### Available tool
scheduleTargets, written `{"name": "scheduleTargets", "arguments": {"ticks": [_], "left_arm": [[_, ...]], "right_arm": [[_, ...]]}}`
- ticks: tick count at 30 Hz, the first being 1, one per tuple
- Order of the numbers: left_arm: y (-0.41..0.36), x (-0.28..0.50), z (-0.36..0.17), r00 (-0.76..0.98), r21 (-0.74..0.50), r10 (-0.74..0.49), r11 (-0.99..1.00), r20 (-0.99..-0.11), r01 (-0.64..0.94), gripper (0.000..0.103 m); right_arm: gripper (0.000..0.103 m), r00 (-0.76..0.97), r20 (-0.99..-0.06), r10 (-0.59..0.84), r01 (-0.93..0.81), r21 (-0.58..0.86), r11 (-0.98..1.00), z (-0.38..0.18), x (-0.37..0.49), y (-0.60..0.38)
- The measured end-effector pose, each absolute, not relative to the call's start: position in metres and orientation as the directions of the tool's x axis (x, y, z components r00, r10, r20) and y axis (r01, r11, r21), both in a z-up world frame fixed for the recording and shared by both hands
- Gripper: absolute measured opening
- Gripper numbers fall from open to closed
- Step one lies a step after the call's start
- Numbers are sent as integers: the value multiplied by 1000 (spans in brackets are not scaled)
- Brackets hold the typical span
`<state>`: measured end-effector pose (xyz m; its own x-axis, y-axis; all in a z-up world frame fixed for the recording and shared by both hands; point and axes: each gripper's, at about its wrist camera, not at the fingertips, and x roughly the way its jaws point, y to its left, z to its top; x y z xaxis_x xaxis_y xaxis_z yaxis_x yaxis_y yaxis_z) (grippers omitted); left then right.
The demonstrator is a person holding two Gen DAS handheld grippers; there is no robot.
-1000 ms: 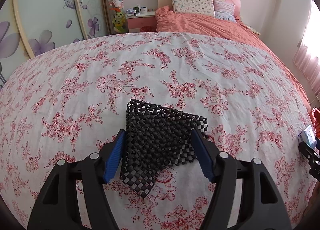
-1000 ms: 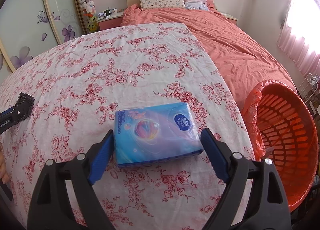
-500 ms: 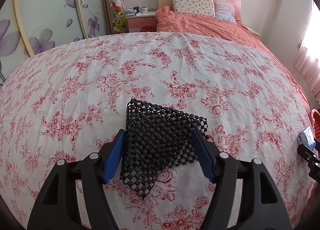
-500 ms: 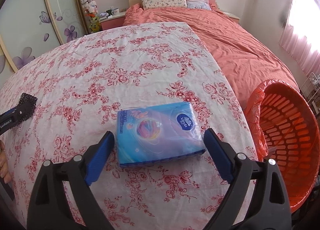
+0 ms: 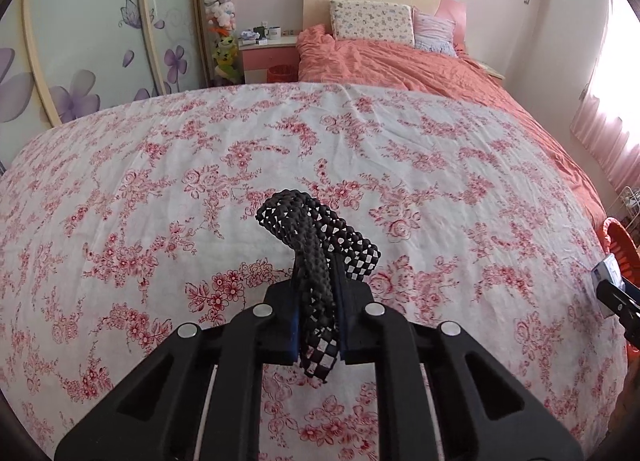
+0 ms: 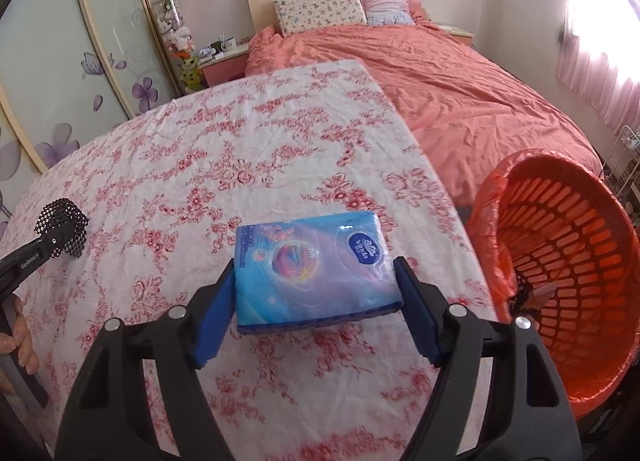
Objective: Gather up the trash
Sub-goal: 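Carry mesh pad and tissue packet over the orange basket and open both tools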
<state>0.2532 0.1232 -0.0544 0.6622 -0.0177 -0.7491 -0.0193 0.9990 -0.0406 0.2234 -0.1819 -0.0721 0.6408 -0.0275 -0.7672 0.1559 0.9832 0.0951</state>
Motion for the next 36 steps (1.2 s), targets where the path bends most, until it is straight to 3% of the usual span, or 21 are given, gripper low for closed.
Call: {"name": "scheduleTargets", "arguments": {"ticks": [16,24,36], "left_arm": [[45,197,18,752,3,-81,994,-654,110,13],[-23,174,38,751,-12,-206,967,-627,256,13],[-130,158,48,677,-93,-440,870,-590,485,13]], "right_arm": [[73,784,-608,-128,194,45,980,9,129,-203],[73,812,-525,-256,315,24,949,39,83,-247],[73,791,-520,-323,434,103,895,36,58,-328]]}}
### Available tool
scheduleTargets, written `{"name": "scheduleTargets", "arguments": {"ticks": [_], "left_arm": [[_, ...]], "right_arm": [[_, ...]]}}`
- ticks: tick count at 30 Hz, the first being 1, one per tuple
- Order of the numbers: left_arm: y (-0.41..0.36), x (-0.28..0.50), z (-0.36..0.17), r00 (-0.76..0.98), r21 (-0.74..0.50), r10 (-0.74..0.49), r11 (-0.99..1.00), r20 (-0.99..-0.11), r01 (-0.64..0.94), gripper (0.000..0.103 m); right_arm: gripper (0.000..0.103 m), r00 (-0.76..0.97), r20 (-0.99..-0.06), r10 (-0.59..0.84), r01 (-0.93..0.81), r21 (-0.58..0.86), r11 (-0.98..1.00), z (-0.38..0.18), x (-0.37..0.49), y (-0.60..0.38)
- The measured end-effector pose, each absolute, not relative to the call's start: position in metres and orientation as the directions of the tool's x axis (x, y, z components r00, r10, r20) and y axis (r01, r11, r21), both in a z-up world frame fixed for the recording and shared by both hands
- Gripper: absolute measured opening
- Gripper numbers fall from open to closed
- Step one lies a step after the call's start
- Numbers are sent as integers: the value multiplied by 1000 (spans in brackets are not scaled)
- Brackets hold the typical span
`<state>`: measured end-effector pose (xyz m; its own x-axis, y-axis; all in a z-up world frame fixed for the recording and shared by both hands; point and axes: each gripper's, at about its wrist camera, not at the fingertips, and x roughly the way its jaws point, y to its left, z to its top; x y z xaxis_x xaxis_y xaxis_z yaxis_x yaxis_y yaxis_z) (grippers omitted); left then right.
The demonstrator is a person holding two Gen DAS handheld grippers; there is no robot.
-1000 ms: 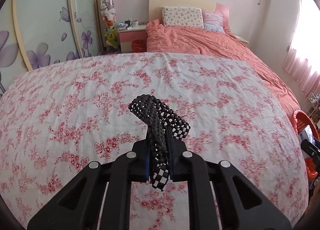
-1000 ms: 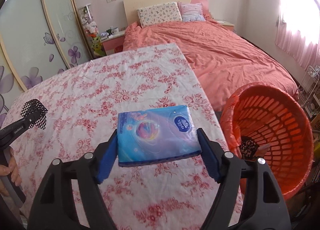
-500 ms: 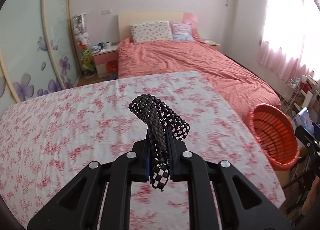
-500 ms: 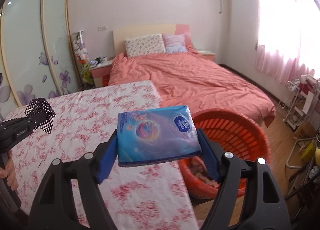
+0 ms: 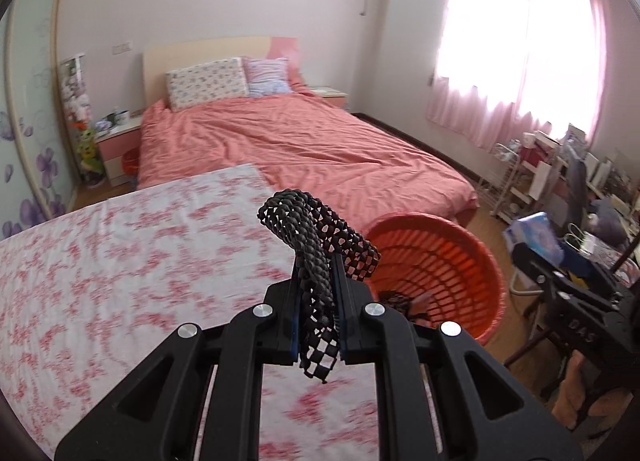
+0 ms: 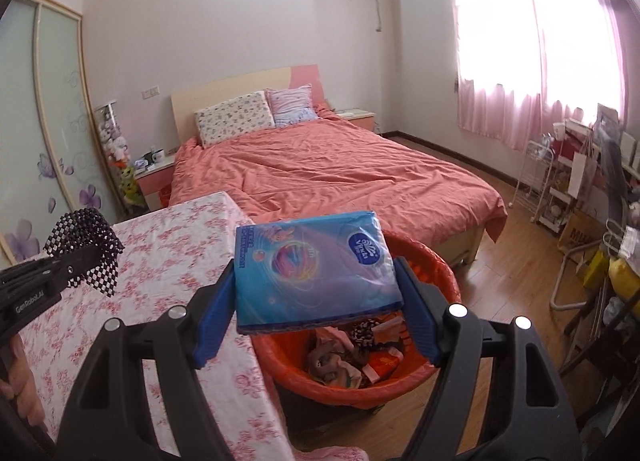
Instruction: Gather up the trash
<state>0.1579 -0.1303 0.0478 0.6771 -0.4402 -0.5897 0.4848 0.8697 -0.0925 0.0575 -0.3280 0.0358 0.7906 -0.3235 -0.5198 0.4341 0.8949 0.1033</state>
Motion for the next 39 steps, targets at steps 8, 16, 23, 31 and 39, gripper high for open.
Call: {"name": "scheduleTargets", "arguments": {"ticks": [8,16,23,31,39], "left_arm": [[-210,177,24,578,-137,-531,798,-620,587,13],[-244,203,-16,525,-144,-484,816,-700,560,56],[-205,192,-14,589,-80,-396,869,-705,488,66],[-126,141,15,749,32,-259,936,-610,351,92],[-61,85,27,855,88,-94,983,-511,160,101]], "right_arm": [[73,778,-549,-305,478,204,854,17,71,-392],[78,765,-598,-241,493,301,816,-14,102,-445],[84,737,-598,-315,528,218,821,-16,81,-424],[95,751,-519,-408,532,111,839,17,28,-354],[98,748,-450,-488,549,4,836,36,-19,-275]]}}
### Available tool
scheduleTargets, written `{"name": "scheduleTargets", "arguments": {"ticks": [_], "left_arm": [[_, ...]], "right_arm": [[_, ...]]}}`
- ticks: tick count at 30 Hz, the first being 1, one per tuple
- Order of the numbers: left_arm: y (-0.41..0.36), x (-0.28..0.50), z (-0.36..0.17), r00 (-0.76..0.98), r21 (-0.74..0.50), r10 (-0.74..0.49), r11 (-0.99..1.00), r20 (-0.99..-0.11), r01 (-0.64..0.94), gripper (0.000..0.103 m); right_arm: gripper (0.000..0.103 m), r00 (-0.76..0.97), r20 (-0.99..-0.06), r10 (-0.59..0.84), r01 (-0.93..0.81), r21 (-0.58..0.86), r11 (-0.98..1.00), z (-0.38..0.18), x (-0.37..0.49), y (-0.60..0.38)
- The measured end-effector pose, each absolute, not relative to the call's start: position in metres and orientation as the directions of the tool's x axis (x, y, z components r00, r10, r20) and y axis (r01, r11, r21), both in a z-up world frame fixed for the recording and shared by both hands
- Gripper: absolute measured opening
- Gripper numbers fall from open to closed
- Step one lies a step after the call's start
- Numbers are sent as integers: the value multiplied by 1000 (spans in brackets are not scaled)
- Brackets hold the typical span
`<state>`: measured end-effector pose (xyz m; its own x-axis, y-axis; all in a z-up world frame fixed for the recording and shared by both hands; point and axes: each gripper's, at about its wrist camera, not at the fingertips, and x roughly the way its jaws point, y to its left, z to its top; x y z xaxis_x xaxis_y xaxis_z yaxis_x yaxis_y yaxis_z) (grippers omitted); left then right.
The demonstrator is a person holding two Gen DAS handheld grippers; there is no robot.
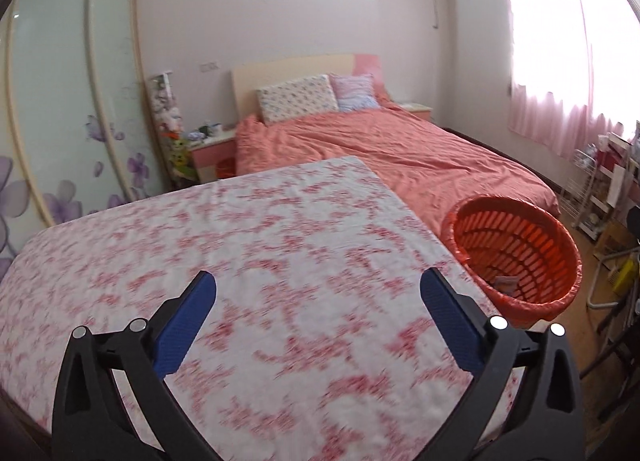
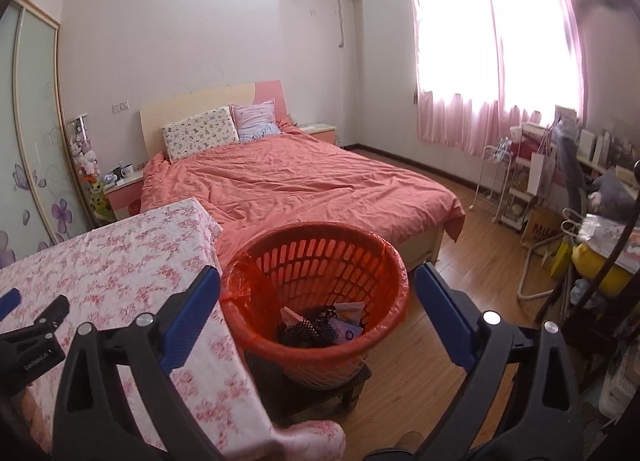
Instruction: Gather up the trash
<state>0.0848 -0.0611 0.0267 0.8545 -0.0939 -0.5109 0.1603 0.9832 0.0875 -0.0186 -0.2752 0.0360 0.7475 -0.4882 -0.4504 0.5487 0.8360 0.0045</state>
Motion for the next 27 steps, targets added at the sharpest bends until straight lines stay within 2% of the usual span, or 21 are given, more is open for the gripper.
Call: {"name": "scheduleTargets", "arguments": {"ticks": [4,15,21,27], "left_arm": [[-40,59,26,871,84,-43,992,-489,97,101],[-12,11,16,875,28,-22,999,-483,41,101],[-4,-3,19,885,36,-1,999,-466,20,101],[-1,-4,14,867,15,-18,999,-498,29,101]], "right_arm": [[99,754,-420,-506,546,-30,838,34,-41,-245],[99,752,-428,-501,534,-51,844,22,-75,-197],[99,731,-462,-501,543,-51,838,18,-76,-188],[99,718,-501,-483,535,-46,843,12,-75,-184]]}}
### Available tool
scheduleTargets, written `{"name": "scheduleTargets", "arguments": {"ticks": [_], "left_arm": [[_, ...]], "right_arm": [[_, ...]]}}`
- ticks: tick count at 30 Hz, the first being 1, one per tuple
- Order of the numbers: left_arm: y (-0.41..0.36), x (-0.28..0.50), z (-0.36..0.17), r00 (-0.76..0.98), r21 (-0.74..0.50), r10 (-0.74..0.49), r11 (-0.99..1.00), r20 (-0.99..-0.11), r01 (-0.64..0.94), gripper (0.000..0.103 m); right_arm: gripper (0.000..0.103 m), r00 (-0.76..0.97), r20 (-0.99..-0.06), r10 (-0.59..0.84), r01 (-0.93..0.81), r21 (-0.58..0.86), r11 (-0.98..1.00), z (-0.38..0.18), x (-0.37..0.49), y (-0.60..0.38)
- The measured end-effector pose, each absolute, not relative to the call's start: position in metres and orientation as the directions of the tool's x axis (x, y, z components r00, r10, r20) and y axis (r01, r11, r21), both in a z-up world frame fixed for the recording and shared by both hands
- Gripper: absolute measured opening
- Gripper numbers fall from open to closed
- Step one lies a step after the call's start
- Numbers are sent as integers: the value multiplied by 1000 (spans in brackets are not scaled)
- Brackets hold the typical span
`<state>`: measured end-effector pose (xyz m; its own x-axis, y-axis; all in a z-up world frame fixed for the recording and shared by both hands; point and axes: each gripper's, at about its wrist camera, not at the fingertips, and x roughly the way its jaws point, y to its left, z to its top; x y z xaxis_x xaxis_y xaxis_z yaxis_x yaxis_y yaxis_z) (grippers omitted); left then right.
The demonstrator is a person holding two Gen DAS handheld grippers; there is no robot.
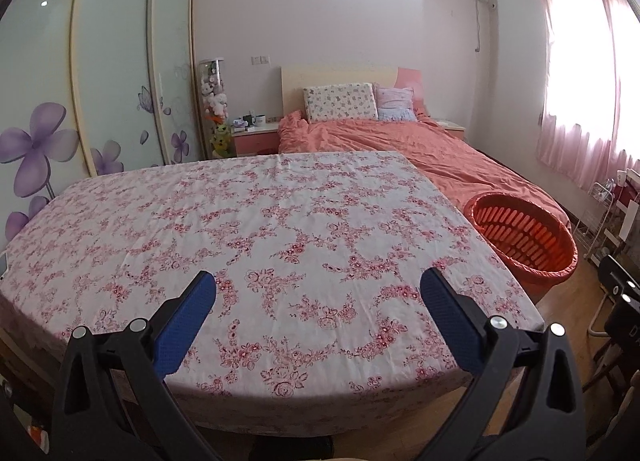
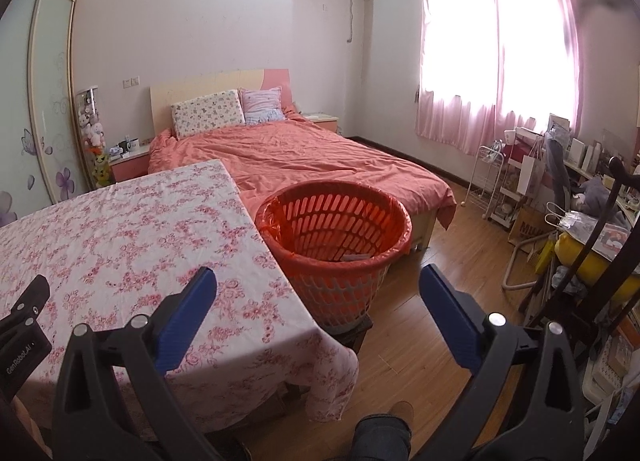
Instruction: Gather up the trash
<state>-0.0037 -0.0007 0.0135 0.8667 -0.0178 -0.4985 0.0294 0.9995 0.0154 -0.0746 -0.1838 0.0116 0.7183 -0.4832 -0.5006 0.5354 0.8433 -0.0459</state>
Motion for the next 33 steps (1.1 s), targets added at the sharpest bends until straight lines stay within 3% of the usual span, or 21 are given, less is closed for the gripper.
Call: {"name": "scheduleTargets", "arguments": {"ticks": [8,33], "left_arm": [[0,-4,9,844,-2,-27,1000,-536,31,101],[-4,-8,16,847,-20,-49,999,-529,46,101]], "right_arm": [[99,703,-524,-481,543,-42,839,10,-75,-184],[99,702,-538,-466,547,-13,837,12,-80,-187]]}}
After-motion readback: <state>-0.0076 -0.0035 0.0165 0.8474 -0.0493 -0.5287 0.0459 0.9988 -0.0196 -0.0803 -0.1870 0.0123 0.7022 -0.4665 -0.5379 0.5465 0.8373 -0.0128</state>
